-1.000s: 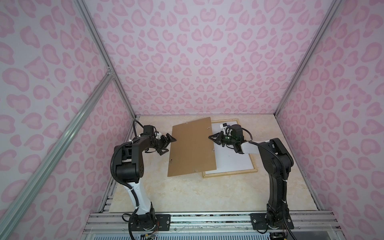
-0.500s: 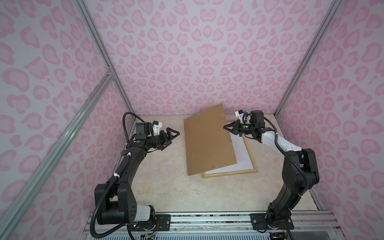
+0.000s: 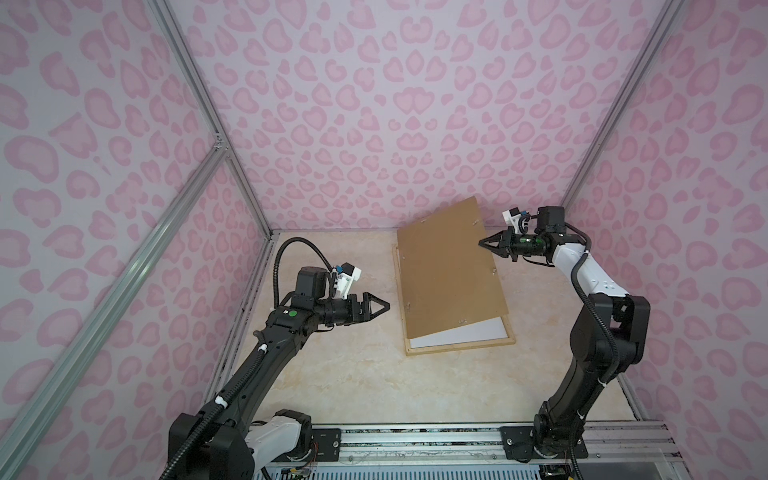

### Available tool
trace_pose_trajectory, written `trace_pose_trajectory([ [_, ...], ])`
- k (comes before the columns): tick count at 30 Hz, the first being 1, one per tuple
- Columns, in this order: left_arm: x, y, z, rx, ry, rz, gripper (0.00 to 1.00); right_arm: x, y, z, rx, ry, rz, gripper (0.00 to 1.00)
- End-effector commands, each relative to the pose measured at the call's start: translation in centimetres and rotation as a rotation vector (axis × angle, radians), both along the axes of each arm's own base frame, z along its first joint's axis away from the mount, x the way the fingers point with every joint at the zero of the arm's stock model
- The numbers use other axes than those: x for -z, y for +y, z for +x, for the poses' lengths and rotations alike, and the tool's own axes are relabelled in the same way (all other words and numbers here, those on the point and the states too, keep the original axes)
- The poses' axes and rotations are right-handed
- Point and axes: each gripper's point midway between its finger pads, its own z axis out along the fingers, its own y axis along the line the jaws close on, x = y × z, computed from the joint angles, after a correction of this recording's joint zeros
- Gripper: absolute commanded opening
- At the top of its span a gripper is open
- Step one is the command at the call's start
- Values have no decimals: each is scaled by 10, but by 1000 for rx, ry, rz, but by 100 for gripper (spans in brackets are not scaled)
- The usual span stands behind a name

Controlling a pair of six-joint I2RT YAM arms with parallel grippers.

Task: Put the photo into the frame
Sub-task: 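Tilt the backing up with the right gripper while the left gripper releases and withdraws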

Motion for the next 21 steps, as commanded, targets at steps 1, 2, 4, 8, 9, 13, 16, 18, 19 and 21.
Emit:
trace_pose_trajectory([
  [1,-12,-4,-5,36,-66,-28,97,18,-5,-16,-62,79,28,0],
  [2,-10,-3,-7,35,-61,-29,97,21,-8,-16,-65,88,33,0],
  [4,-7,-4,-9,37,-50,-32,97,28,-12,-16,-67,101,37,0],
  [8,-6,-5,-11,39,-45,-40,97,40,-14,-14,-75,124,51,0],
  [9,-6,-4,-11,37,-45,-39,97,43,-13,-14,-83,131,55,0],
  [13,-4,-4,-11,34,-42,-38,97,48,-9,-13,-98,141,60,0],
  [16,-4,-4,-11,31,-43,-36,97,49,-6,-12,-107,138,61,0],
  [18,-3,-4,-11,30,-39,-35,97,48,-5,-10,-110,136,67,0],
  [19,-2,-4,-11,30,-38,-35,97,47,-5,-8,-109,131,73,0],
  [21,0,-4,-10,29,-30,-33,97,43,-5,-1,-91,117,88,0],
])
